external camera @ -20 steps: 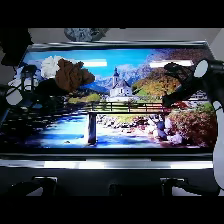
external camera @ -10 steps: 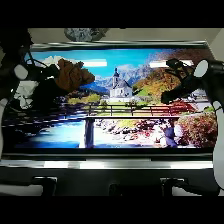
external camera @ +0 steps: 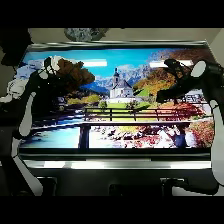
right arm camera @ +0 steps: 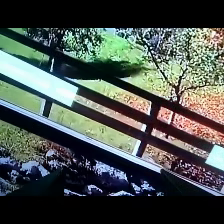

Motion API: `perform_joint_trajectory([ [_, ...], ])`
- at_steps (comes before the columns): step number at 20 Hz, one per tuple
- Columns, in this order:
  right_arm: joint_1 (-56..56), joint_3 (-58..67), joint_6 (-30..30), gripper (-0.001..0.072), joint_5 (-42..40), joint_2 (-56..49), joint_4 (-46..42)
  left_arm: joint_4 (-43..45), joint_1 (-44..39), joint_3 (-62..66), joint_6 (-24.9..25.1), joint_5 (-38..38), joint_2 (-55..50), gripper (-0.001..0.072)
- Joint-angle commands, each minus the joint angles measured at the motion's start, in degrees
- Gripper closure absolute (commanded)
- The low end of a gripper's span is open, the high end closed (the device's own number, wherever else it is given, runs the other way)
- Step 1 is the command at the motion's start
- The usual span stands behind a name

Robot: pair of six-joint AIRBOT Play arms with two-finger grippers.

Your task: Fold the shirts.

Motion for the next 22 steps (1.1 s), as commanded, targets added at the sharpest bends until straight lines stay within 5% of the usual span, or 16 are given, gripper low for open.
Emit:
perform_joint_trajectory([
  [1,0.02,-0.02,0.15,0.0028,0.04,-1.18,2.84,-3.23,-0.13,-0.09,2.97,3.08,-2.80,-0.0013],
  [2,0.02,0.00,0.17,0.0028,0.00,-1.29,3.34,-3.23,-0.39,-0.09,3.08,3.04,-2.97,-0.0013],
  [3,0.02,0.00,0.15,0.0027,-0.02,-1.27,3.67,-3.23,-0.72,-0.09,2.89,2.99,-3.15,0.0071],
  [5,0.02,0.00,0.70,0.0025,0.00,-1.27,4.81,-3.21,-1.20,-0.09,3.13,2.82,-3.45,0.0494],
  [6,0.00,0.00,2.40,0.0027,0.04,-1.27,6.34,-3.17,-1.42,-0.09,3.15,2.54,-3.54,0.0650],
  [10,-0.11,0.20,2.49,0.0051,-5.20,-1.18,4.83,-3.26,-1.36,0.48,4.70,0.66,1.14,0.0679],
  [16,-0.11,7.69,-3.10,0.0051,-6.01,7.91,-11.06,-3.26,-6.86,0.44,18.86,0.26,29.92,0.0679],
  [22,-0.11,8.92,-3.23,0.0051,-3.56,27.02,-16.11,-3.19,-21.77,-1.62,17.94,-2.51,49.29,0.0678],
])
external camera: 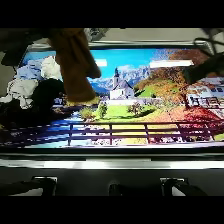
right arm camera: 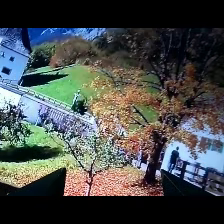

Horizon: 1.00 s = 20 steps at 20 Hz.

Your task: Fold the shirts.

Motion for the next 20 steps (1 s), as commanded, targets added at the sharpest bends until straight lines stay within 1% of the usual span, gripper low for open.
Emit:
perform_joint_trajectory([
  [1,0.02,0.66,-0.57,0.0051,2.64,10.58,-3.15,0.24,-8.41,-2.03,-0.15,-3.41,8.52,0.0678],
  [4,0.02,0.63,-0.57,0.0051,8.02,15.15,-3.15,0.28,-13.88,-7.54,-0.81,-12.28,7.26,0.0678],
  [5,0.02,0.61,-0.57,0.0051,11.15,15.34,-3.15,0.26,-15.02,-11.02,-0.81,-13.62,6.49,0.0678],
  [7,0.04,0.55,-0.52,0.0051,18.69,14.08,-2.56,0.20,-16.44,-19.10,-0.55,-13.14,3.74,0.0679],
  [8,0.04,0.20,-0.52,0.0059,21.20,12.87,-2.47,0.17,-16.52,-21.81,0.98,-13.20,1.38,0.0679],
  [9,0.02,-0.61,-0.50,0.0099,22.69,11.26,-2.47,-0.24,-16.46,-23.39,0.70,-13.25,-1.77,0.0679],
  [10,0.04,-1.95,-0.52,0.0099,22.56,9.62,-2.47,-2.49,-16.17,-23.54,-0.76,-13.29,-5.88,0.0678],
  [11,0.04,-3.63,-0.57,0.0099,21.27,7.61,-2.14,-6.58,-15.78,-22.86,-2.34,-13.29,-9.88,0.0618],
  [12,0.04,-5.18,-1.49,0.0098,19.10,5.20,-1.36,-10.60,-15.26,-21.42,-3.28,-13.42,-13.29,0.0318],
  [13,0.02,-6.40,-2.71,0.0079,17.11,2.75,0.07,-12.98,-14.38,-19.69,-5.09,-14.14,-15.50,0.0103],
  [14,0.02,-7.41,-3.74,0.0039,15.63,0.07,1.84,-13.77,-13.16,-17.86,-6.19,-15.39,-16.57,0.0091],
  [15,0.02,-7.82,-4.79,0.0023,15.37,-3.19,4.33,-12.92,-11.54,-16.44,-5.70,-16.85,-16.52,0.0091],
  [16,0.02,-7.85,-5.95,0.0023,15.65,-6.45,7.32,-10.40,-9.68,-15.52,-5.07,-19.34,-15.96,0.0091],
  [18,0.04,-7.91,-8.92,0.0026,16.68,-13.38,16.98,-0.09,-5.40,-15.28,-4.85,-28.46,-14.23,0.0091],
  [19,0.04,-8.28,-9.99,0.0025,17.18,-16.37,22.16,3.45,-3.63,-15.74,-3.85,-33.75,-13.55,0.0091],
  [20,0.09,-9.05,-11.32,0.0025,17.73,-19.34,27.12,4.13,-2.03,-17.68,-2.75,-37.66,-12.37,0.0091],
])
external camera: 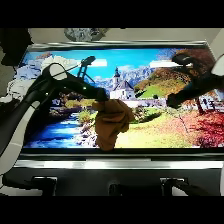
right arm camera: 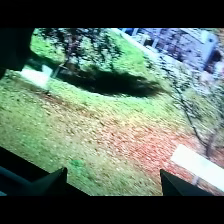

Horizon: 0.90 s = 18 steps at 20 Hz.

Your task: Fold the shirts.

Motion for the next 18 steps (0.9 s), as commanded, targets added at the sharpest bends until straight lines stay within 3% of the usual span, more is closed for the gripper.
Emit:
perform_joint_trajectory([
  [1,0.11,-2.23,-4.94,0.0025,1.68,-10.64,17.31,6.45,5.44,-4.48,2.36,-13.84,2.80,0.0091],
  [3,0.20,-5.11,-5.05,0.0026,1.57,-14.49,19.91,5.46,5.77,-15.85,2.73,-10.75,7.89,0.0081],
  [4,0.20,-6.86,-4.68,0.0027,1.11,-15.61,19.93,3.80,5.31,-22.75,2.75,-7.06,10.71,0.0011],
  [9,0.20,-16.24,-6.73,0.0026,-3.85,-16.17,20.22,-7.65,0.22,-50.73,4.37,10.75,18.80,0.0011],
  [14,0.20,-18.80,-7.56,0.0023,-8.24,-16.17,25.46,-19.12,-7.41,-55.65,7.04,23.93,15.54,0.0030],
  [18,0.20,-18.80,-8.26,0.0009,-9.35,-16.17,27.15,-26.10,-10.51,-55.54,11.54,25.42,13.64,0.0034],
])
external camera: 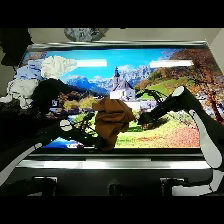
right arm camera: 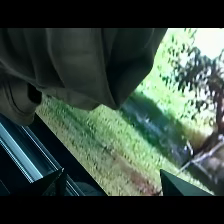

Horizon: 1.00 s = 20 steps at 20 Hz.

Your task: Fold the shirts.

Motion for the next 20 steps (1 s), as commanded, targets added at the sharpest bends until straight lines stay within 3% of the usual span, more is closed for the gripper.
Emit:
perform_joint_trajectory([
  [1,-0.02,-0.48,-0.83,0.0009,-1.64,-0.07,2.89,-7.52,-2.49,-1.07,2.99,3.96,-1.05,0.0069],
  [2,-0.02,-0.48,-1.09,0.0008,-1.90,-0.07,3.65,-7.74,-2.49,-1.07,2.84,4.09,-1.05,0.0134],
  [3,-0.02,-0.48,-1.20,0.0008,-2.38,-0.07,4.02,-7.67,-2.45,-1.07,2.82,4.09,-1.11,0.0145],
  [5,-0.02,-0.48,-1.16,0.0008,-4.24,-0.07,4.26,-7.63,-2.21,-1.07,1.29,4.22,-1.60,0.0235],
  [6,-0.02,-0.48,-1.09,0.0007,-5.38,-0.09,4.59,-7.65,-2.23,-1.07,0.52,4.66,-2.01,0.0319],
  [8,1.16,-0.50,-0.52,0.0004,-8.04,-0.20,4.66,-7.65,-2.27,-1.07,-1.70,6.23,-2.71,0.0560],
  [10,4.15,-0.50,-0.59,0.0004,-10.95,-1.29,4.74,-7.65,-2.23,-1.07,-0.94,6.12,-2.86,0.0677],
  [13,9.20,-0.48,-1.62,0.0012,-19.19,-3.21,4.72,-7.08,-2.23,-1.05,1.01,3.23,-2.29,0.0679],
  [14,10.47,-0.48,-1.79,0.0066,-21.35,-3.52,4.57,-6.91,-2.23,-1.05,1.01,3.19,-2.08,0.0679],
  [15,11.41,-0.46,-2.21,0.0277,-22.80,-3.48,4.22,-6.12,-2.16,-0.94,0.98,3.30,-1.77,0.0679],
  [16,11.65,-0.33,-2.49,0.0659,-22.99,-3.17,4.20,-4.90,-1.81,-0.57,0.96,3.23,-1.38,0.0680],
  [18,10.88,0.68,-4.07,0.0664,-21.64,-0.92,2.43,-0.42,0.63,1.57,0.20,2.84,1.68,0.0681],
  [20,9.31,4.37,-4.66,0.0664,-19.67,4.46,-5.25,6.86,4.79,5.86,-3.28,2.80,7.69,0.0682],
])
